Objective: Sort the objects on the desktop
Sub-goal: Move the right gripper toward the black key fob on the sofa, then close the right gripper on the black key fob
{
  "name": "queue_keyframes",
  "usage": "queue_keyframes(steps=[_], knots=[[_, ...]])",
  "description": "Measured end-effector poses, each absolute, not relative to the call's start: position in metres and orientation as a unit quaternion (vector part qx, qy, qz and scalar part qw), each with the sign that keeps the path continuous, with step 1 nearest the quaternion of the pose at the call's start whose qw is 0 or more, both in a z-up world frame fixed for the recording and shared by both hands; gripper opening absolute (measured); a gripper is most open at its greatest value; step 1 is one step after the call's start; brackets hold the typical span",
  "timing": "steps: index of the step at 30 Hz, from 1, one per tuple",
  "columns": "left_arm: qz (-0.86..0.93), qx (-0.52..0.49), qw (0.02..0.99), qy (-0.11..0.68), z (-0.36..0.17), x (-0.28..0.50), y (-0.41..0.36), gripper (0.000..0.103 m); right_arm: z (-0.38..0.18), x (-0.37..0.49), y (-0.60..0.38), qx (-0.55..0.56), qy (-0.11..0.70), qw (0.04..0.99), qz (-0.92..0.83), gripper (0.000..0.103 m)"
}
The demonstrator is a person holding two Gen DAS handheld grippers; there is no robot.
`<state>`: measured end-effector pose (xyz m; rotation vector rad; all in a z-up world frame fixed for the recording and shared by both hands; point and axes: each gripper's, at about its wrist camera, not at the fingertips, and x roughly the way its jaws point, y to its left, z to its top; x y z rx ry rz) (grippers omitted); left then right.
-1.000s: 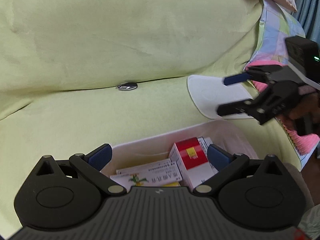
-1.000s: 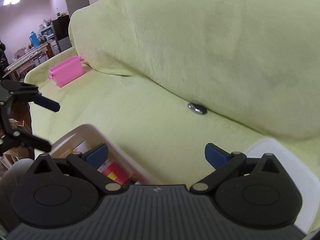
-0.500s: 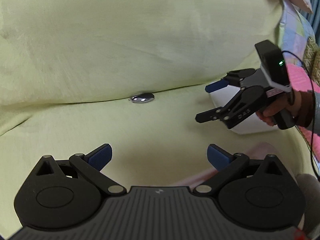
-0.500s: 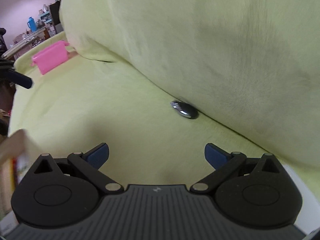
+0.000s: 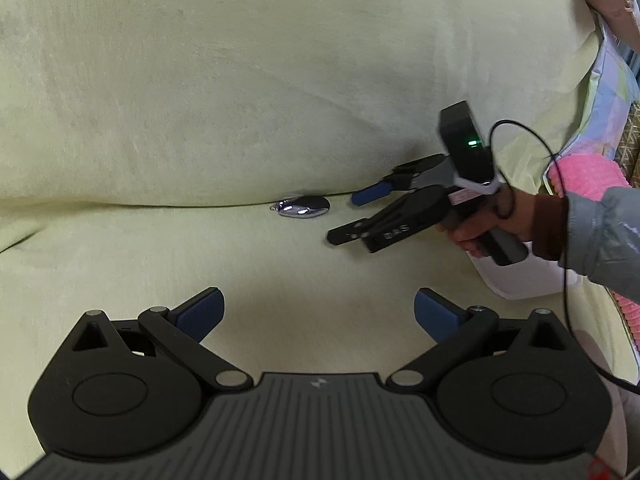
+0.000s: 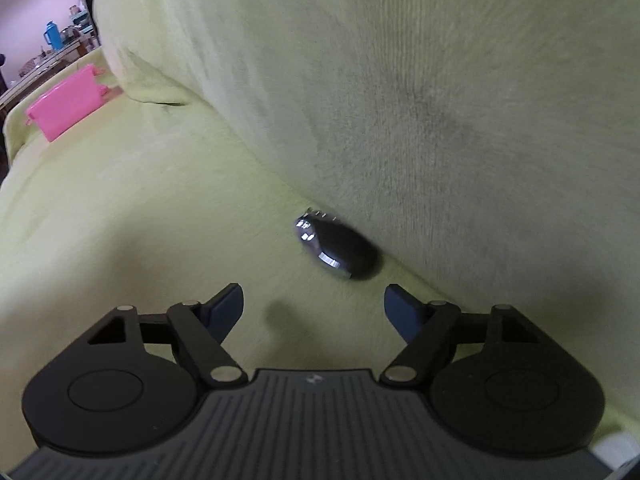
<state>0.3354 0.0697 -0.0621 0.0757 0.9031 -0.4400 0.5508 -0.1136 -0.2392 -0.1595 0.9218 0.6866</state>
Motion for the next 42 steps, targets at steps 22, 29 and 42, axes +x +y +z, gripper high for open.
queue_keyframes(steps=[22,29,42], knots=[[-0.200,0.018,0.873,0.444,-0.092,0.357,0.072,0.102,-0.245,0.543,-0.079,-0.126,0.404,0.843,0.333,0.055],[-0.196,0.014,0.875,0.443,-0.093,0.355,0.073,0.102,-0.248,0.563,-0.071,-0.087,0.416,0.853,0.302,0.058],[-0.201,0.001,0.874,0.442,-0.089,0.343,0.073,0.102,-0.238,0.528,-0.083,-0.113,0.445,0.813,0.357,0.035]])
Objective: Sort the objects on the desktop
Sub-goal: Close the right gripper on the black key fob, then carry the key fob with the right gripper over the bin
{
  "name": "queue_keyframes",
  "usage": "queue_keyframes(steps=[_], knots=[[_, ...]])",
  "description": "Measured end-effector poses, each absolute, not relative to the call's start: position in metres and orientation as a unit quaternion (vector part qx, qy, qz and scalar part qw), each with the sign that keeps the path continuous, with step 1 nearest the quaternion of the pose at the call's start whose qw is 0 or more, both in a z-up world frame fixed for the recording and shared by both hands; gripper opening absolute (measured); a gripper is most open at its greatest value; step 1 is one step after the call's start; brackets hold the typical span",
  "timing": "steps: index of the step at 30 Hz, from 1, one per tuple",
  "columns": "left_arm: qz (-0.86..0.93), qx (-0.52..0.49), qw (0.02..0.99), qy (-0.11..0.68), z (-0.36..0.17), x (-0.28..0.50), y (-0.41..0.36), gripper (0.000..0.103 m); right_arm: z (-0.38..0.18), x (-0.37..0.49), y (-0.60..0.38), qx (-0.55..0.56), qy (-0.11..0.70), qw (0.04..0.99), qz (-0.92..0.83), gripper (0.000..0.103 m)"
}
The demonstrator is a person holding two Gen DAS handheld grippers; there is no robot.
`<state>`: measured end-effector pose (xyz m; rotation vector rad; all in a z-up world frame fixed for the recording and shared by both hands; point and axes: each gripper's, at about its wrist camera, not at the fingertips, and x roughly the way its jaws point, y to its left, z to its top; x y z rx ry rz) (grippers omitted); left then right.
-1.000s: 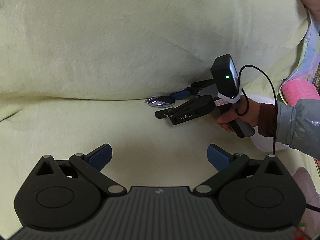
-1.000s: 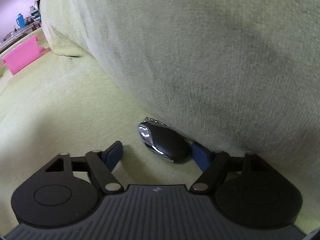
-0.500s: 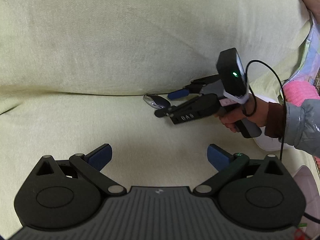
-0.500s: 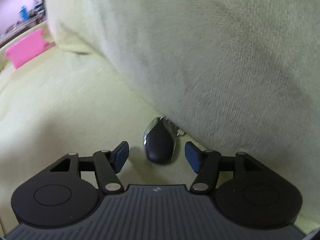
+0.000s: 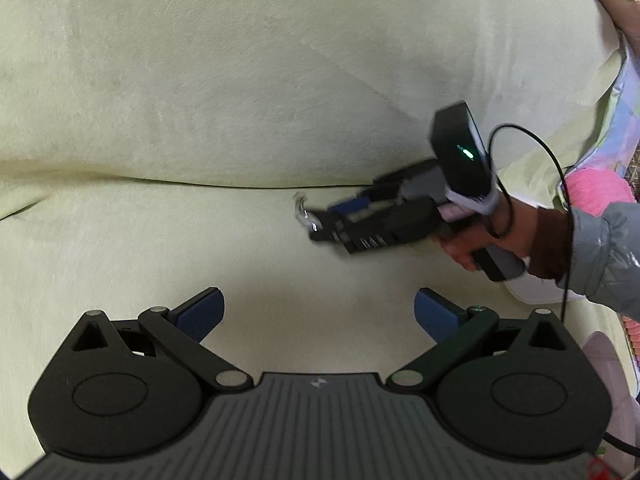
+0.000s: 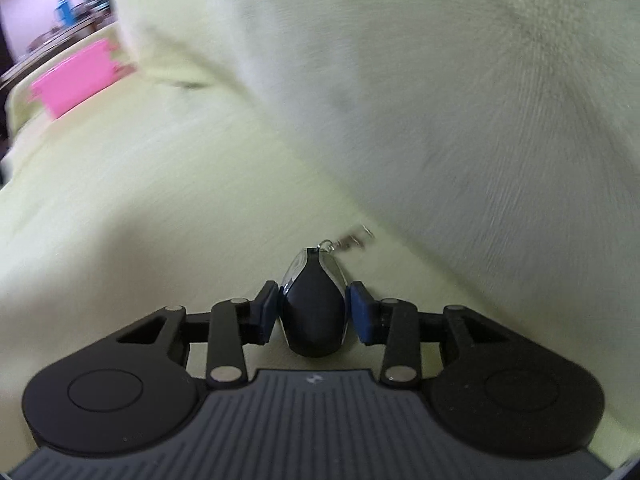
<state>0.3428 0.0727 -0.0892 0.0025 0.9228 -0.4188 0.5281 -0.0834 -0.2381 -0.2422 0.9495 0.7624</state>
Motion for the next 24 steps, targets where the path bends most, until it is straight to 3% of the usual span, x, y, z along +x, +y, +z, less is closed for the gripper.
queue_keyframes(steps=[6,7,9,16,20,24], knots=[[-0.212,-0.009,0.872,0.442,-0.084,0.328,0.071,0.102,-0.226,0.480,-0.108,-0.121,0.466,0.791,0.377,0.035],[-0.214,-0.012,0.871,0.442,-0.084,0.326,0.071,0.102,-0.225,0.475,-0.110,-0.123,0.466,0.791,0.377,0.036],[-0.216,-0.014,0.869,0.444,-0.084,0.323,0.069,0.102,-0.223,0.468,-0.107,-0.129,0.467,0.789,0.379,0.048],[-0.215,-0.019,0.866,0.450,-0.086,0.318,0.067,0.102,-0.227,0.471,-0.094,-0.143,0.464,0.800,0.353,0.054],[-0.211,-0.027,0.866,0.454,-0.083,0.311,0.071,0.102,-0.226,0.464,-0.075,-0.189,0.452,0.796,0.354,0.035],[-0.211,-0.040,0.863,0.458,-0.078,0.305,0.070,0.102,-0.219,0.455,-0.067,-0.231,0.442,0.790,0.356,0.034]])
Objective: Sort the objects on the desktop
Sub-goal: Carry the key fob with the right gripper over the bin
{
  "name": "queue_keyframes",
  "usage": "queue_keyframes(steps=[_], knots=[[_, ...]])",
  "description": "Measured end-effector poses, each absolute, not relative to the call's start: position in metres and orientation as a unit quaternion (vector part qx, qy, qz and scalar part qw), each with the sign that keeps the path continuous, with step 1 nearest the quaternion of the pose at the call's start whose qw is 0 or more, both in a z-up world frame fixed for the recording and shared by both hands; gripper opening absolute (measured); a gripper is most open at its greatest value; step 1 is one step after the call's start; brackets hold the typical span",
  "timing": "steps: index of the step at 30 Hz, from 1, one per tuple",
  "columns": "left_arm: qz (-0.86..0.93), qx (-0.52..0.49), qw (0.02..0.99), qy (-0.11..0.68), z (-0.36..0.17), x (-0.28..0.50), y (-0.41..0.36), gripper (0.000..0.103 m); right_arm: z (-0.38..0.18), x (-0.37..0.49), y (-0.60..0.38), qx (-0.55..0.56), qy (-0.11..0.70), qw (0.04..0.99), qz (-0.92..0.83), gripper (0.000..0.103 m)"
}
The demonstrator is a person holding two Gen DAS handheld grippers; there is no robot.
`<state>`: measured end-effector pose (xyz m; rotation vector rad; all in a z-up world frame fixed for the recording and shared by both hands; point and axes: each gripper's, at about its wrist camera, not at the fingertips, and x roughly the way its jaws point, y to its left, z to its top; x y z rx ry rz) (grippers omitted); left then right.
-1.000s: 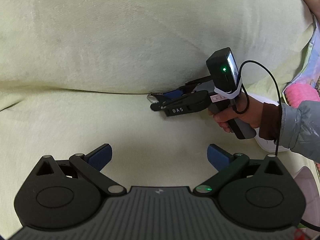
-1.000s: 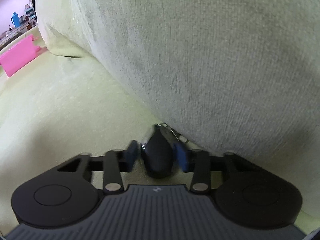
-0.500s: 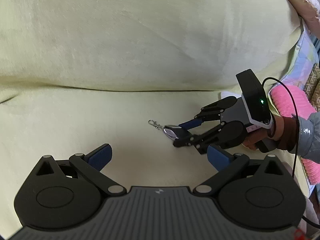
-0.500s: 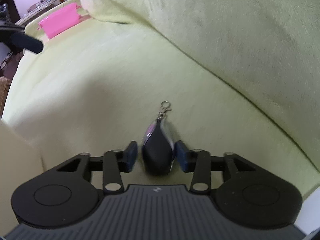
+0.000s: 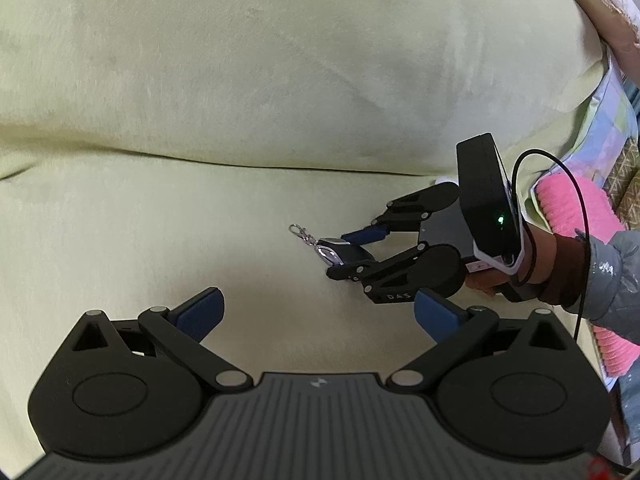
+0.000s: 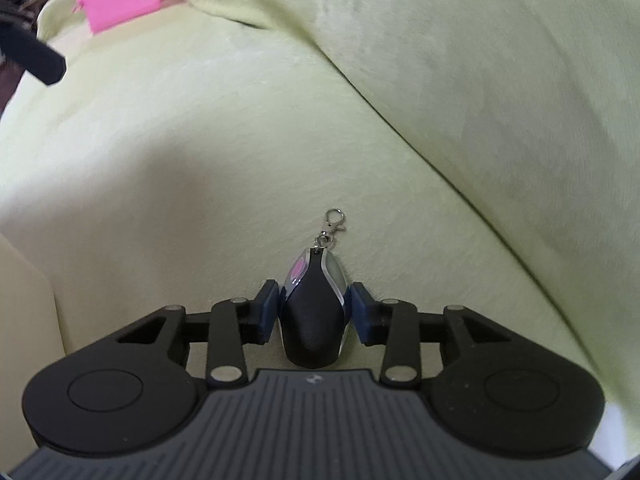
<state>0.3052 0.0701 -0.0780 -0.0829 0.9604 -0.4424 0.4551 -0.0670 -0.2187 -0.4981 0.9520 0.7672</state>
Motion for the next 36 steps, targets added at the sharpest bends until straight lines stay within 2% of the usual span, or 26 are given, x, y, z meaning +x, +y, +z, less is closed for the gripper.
queue_keyframes(steps=[8,20,36], knots=[[-0.215,-0.032,0.869,0.445,-0.061,0.289,0.064,0.102,-0.190,0.441,-0.075,-0.245,0.422,0.798,0.354,0.034],[-0.230,-0.011,0.876,0.423,-0.031,0.260,0.045,0.102,-0.116,0.415,-0.101,-0.238,0.375,0.830,0.338,0.034],[-0.233,0.003,0.881,0.411,0.006,0.178,0.034,0.102,-0.027,0.312,-0.122,-0.229,0.323,0.852,0.342,0.034]])
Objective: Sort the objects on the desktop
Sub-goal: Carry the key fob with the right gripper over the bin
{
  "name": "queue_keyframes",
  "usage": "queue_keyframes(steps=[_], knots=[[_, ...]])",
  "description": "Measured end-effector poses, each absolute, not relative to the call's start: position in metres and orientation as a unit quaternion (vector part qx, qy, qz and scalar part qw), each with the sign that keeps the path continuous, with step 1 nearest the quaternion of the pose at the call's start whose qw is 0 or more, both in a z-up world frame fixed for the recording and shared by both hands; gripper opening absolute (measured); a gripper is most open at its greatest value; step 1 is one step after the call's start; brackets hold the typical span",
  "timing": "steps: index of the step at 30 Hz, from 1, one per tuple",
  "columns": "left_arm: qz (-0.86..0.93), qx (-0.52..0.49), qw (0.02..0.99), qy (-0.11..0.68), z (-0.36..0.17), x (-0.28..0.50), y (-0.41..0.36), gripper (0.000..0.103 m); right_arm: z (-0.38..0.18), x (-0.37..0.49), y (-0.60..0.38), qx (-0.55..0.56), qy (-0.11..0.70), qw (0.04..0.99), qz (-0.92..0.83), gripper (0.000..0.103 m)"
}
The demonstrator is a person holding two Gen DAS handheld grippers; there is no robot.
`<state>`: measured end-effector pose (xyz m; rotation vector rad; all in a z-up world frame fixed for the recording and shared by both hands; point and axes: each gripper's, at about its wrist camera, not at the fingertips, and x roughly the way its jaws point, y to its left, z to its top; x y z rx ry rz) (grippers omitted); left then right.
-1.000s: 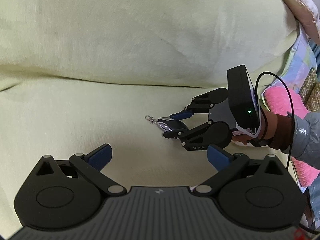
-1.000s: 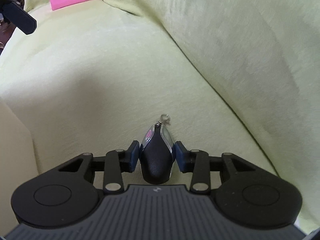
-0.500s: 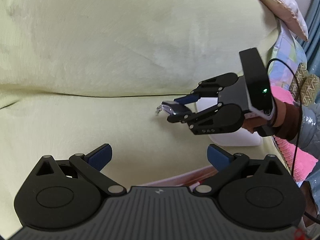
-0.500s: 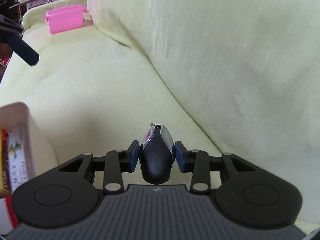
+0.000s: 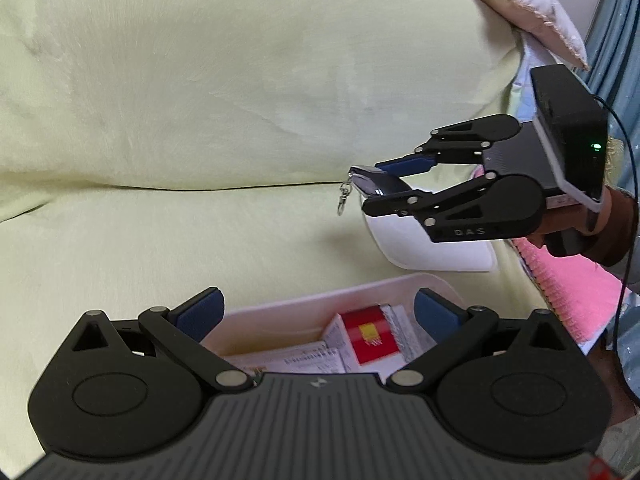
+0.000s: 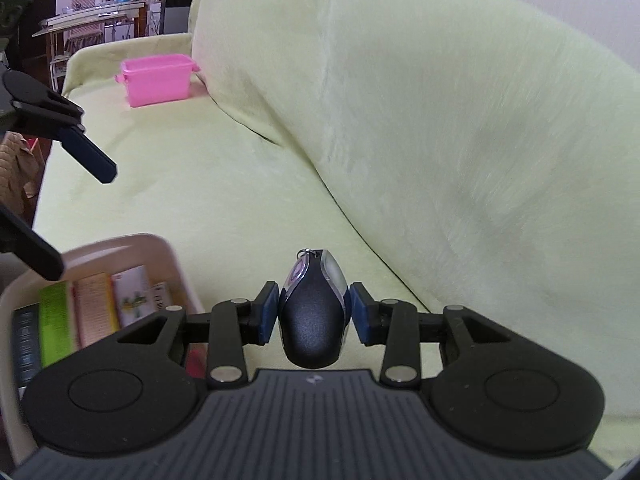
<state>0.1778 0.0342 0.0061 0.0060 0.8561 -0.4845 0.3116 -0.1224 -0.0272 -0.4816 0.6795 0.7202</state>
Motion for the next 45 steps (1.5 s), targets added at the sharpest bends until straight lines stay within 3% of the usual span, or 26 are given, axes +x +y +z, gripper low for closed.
queue_keyframes(steps=[20,45], knots=[[-0.245,-0.009,0.878,0.410,0.012,0.095,0.027,0.102,-0.027,0.188,-0.138,-0.172,0.364,0.855,0.327,0.034],[-0.257,-0.004,0.868,0.426,-0.001,0.073,0.022,0.102,-0.094,0.170,-0.125,-0.088,0.431,0.878,0.191,0.034]])
